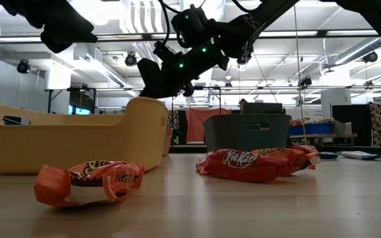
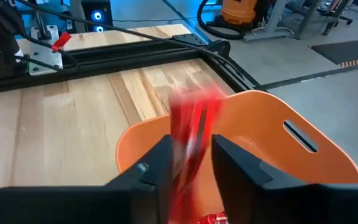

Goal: Organize candy in baskets
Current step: Put the red chocolate into the orange bin, then put the orange chocolate into the yellow bin

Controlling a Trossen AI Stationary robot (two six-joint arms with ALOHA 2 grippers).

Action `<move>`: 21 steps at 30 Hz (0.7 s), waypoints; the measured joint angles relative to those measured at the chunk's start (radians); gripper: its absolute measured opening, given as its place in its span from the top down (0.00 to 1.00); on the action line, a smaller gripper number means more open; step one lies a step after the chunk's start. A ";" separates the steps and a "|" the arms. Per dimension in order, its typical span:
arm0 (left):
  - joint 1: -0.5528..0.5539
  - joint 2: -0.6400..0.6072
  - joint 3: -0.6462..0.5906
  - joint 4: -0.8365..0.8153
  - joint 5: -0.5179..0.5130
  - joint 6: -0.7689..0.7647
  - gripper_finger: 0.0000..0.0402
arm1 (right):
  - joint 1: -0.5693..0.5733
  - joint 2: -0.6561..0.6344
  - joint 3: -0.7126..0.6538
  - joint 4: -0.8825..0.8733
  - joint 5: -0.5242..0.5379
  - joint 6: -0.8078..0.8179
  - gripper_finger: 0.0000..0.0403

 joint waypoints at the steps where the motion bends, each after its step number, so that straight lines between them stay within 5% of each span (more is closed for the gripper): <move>1: 0.000 0.000 0.000 0.000 0.000 0.000 0.71 | 0.000 0.000 0.000 -0.008 0.000 0.000 0.69; 11: -0.001 0.004 0.012 -0.009 0.035 -0.052 0.71 | 0.008 -0.061 -0.002 -0.114 0.000 -0.017 0.59; 21: -0.068 0.149 0.181 -0.196 0.210 -0.182 0.76 | 0.106 -0.287 -0.002 -0.483 -0.003 -0.017 0.62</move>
